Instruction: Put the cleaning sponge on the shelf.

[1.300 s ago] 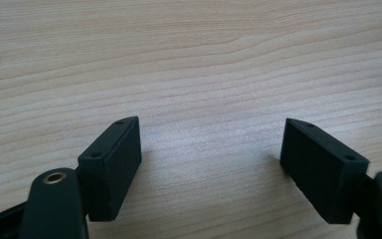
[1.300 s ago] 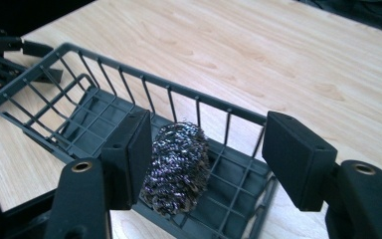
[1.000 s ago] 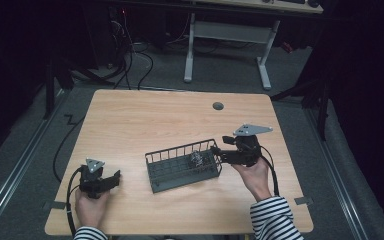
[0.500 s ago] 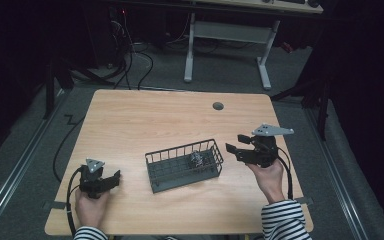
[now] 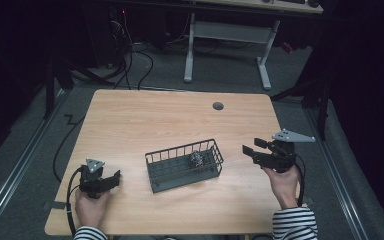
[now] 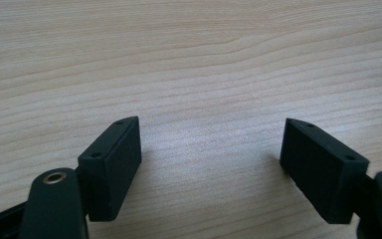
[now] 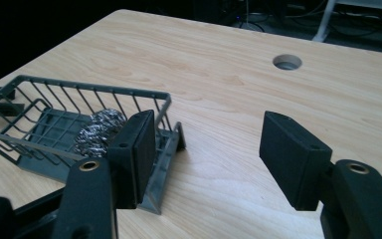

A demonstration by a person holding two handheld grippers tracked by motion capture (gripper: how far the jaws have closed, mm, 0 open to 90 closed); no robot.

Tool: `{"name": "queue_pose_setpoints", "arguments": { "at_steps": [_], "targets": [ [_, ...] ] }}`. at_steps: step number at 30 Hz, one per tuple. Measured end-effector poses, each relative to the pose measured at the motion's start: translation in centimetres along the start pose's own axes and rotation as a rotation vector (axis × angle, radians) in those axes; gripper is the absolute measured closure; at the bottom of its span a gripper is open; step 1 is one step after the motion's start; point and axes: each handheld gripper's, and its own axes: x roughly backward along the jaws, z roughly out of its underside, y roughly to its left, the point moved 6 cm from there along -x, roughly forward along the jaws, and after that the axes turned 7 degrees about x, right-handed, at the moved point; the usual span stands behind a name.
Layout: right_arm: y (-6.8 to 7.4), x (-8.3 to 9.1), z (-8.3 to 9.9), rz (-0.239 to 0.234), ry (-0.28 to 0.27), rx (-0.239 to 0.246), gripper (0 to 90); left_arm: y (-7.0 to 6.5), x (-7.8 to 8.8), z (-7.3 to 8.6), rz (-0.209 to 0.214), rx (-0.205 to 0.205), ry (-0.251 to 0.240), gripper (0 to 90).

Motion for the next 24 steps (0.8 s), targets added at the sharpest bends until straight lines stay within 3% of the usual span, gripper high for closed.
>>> {"name": "queue_pose_setpoints", "arguments": {
  "at_steps": [13,24],
  "targets": [
    [-2.2,1.5,3.8,0.058,0.001,-0.077,38.8,0.0,0.0,0.0,0.0,-0.001,0.0,24.5],
    [-2.9,0.9,7.2,0.091,0.023,-0.118,37.9,0.0,0.0,0.0,0.0,0.0,0.0,24.5]
  ]
}}
